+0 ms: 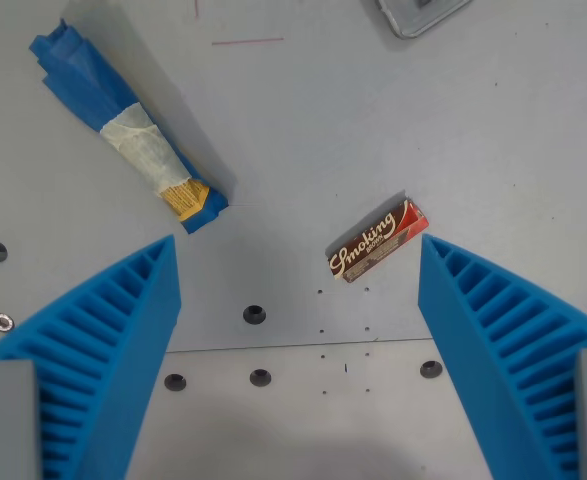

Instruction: Pick up the blue bag

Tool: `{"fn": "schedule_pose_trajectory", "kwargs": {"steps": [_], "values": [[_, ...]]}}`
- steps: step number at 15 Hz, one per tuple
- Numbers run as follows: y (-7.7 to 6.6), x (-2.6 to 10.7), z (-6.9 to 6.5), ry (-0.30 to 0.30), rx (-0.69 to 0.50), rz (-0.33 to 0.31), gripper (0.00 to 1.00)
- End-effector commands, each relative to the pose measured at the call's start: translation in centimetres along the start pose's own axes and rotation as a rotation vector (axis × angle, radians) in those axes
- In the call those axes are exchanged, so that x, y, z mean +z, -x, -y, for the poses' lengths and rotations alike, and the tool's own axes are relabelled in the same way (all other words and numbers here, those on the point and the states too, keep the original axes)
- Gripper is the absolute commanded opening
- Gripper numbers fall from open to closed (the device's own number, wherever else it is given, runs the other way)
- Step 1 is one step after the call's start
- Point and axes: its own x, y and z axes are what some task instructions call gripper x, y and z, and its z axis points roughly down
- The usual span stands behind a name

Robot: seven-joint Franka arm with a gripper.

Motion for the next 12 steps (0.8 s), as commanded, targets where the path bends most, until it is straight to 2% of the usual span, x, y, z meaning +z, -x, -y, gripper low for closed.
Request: {"fn": "schedule_pose_trajectory", "kwargs": {"steps": [1,6,12], "values": [[0.0,-0.2,0.0,0.0,0.0,-0.004,1.0],[0.0,0.3,-0.1,-0.001,-0.042,-0.013,1.0],[0.1,3.1,-0.5,-0.006,-0.189,-0.077,1.0]]}}
